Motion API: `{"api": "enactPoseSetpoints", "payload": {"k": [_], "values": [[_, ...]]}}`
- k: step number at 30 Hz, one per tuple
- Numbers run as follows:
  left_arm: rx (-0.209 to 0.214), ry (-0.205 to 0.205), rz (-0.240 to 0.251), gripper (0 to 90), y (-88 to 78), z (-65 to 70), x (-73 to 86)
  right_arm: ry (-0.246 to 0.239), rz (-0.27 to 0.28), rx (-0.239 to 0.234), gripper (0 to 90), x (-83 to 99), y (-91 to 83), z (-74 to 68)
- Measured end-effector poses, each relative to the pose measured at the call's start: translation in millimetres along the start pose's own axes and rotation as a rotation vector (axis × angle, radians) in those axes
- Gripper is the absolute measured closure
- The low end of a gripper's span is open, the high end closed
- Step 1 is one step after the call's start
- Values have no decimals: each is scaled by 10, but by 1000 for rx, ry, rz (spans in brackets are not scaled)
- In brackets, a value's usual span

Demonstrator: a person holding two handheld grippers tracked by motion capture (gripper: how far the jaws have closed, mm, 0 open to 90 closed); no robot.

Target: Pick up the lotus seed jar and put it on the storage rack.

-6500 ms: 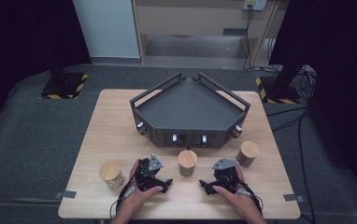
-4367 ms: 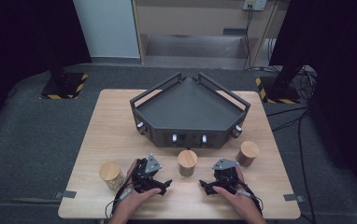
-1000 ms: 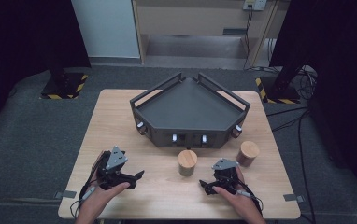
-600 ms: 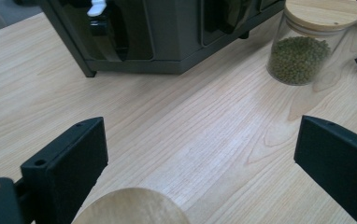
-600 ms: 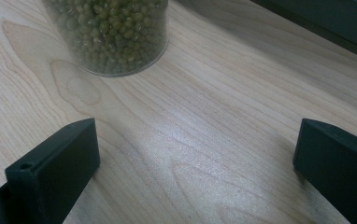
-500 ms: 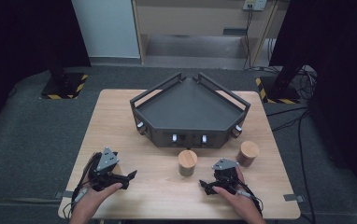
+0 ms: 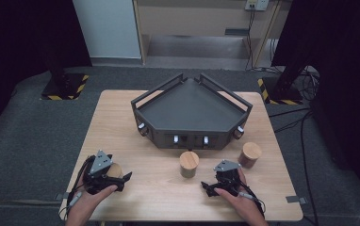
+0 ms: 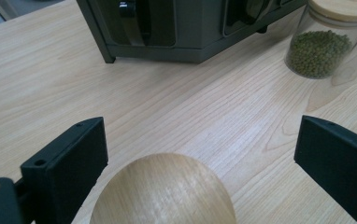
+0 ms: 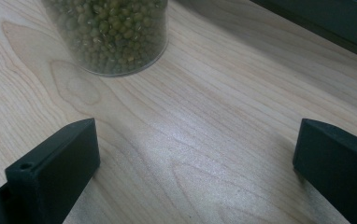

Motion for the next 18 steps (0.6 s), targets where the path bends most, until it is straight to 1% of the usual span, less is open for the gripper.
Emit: {"api": "enactPoseSetpoints", "payload": {"k": [12,18], "values": [[-15,-37,-15,15,-18,-46,144,0,0,0,7,0,0,0],[-11,-39,-27,16,1,-47,180,0,0,0,7,0,0,0]]}}
Point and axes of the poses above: each handheld gripper's, and its own axes: y roughly forward along the jaws, x roughly out of its underside, z roughly to its right, the point moved 6 cm from there along y, roughly forward along the jaws, and after that the axes turned 13 degrees about y, right-handed, at the moved point
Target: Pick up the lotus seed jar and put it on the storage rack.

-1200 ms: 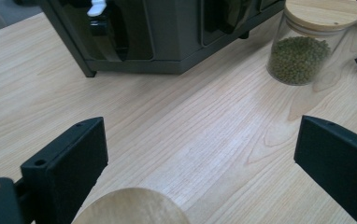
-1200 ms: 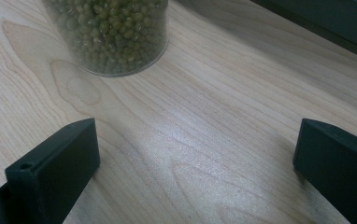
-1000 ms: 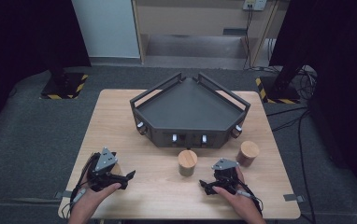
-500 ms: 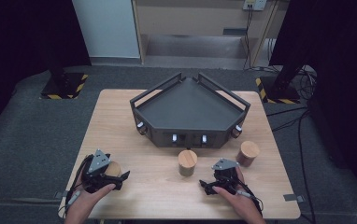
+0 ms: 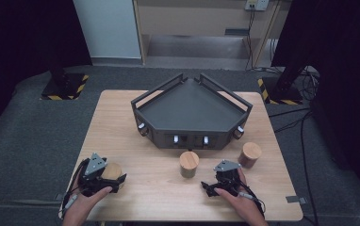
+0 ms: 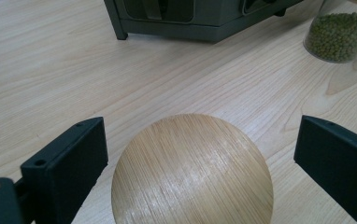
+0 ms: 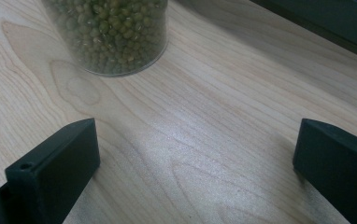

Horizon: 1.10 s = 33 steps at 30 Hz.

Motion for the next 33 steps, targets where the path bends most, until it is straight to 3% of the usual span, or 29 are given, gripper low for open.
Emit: {"api": "enactPoseSetpoints", "payload": {"k": [33], "values": [[13,-22,-60,20,112,5,213,0,0,0,7,0,0,0]]}}
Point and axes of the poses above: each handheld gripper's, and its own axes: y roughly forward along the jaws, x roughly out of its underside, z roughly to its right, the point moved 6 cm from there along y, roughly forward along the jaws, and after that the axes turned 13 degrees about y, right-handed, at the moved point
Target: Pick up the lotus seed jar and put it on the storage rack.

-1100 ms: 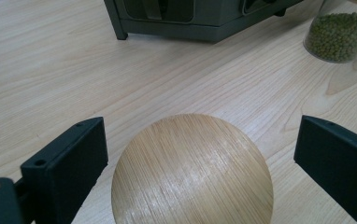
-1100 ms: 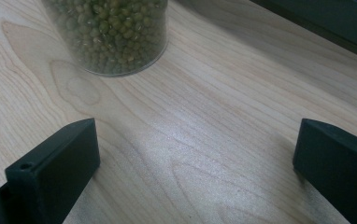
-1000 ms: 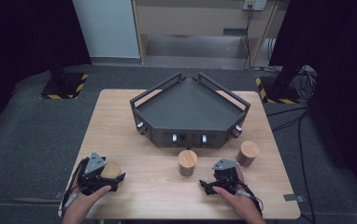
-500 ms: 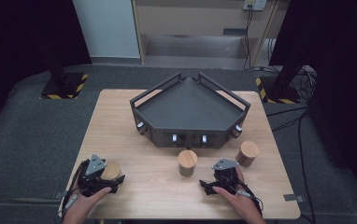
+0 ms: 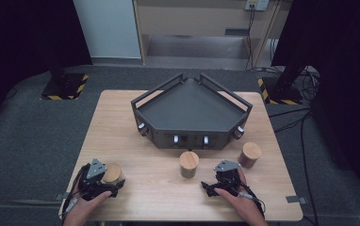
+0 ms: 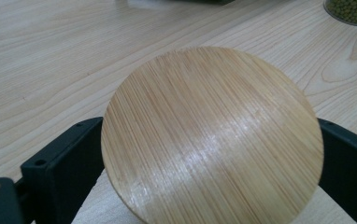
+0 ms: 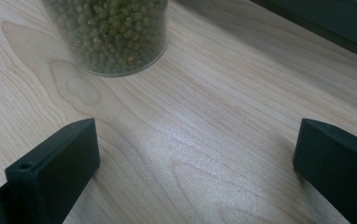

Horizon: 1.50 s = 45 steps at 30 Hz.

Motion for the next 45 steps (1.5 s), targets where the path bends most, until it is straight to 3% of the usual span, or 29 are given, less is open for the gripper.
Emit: {"api": "enactPoseSetpoints", "payload": {"k": [20,29,37,45], "values": [[16,0,-4,77,69,-9,99,0,0,0,7,0,0,0],[33,-4,4,236,84,-36,146,0,0,0,7,0,0,0],[19,13,-9,239,59,1,110,0,0,0,7,0,0,0],[7,23,17,240,-12,18,70,0,0,0,7,0,0,0]]}}
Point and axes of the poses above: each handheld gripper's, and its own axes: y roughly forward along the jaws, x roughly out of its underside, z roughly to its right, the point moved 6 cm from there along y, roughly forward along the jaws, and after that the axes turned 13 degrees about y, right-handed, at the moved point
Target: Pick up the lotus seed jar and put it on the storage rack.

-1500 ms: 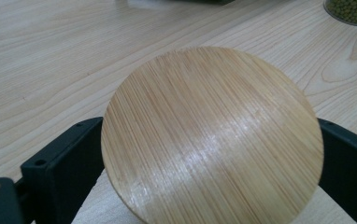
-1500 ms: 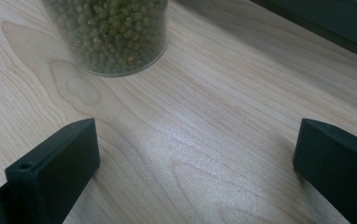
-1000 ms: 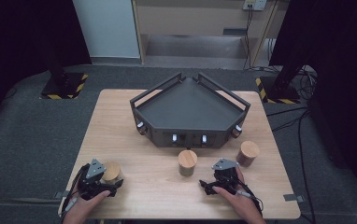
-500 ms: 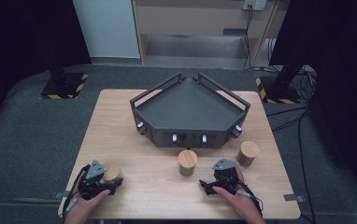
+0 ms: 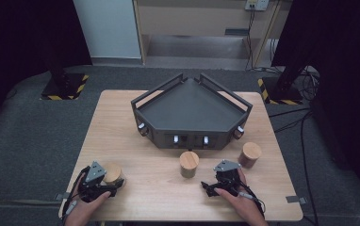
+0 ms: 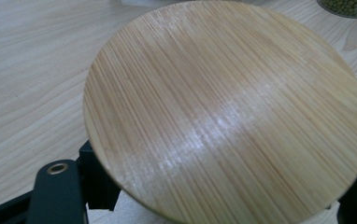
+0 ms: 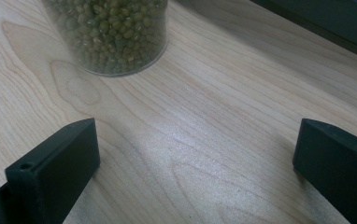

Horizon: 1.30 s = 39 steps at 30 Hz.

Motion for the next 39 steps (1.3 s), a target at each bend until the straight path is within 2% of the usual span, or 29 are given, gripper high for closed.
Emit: {"api": "enactPoseSetpoints", "payload": {"k": [7,20,30,39], "values": [[15,1,2,239,-11,-7,-15,0,0,0,7,0,0,1],[25,23,2,240,-85,-37,-161,-1,-1,-1,7,-1,0,3],[31,43,-4,240,-100,-81,-331,-1,-1,-1,7,-1,0,3],[34,76,0,240,-111,-98,-585,-1,-1,-1,7,-2,0,3]]}}
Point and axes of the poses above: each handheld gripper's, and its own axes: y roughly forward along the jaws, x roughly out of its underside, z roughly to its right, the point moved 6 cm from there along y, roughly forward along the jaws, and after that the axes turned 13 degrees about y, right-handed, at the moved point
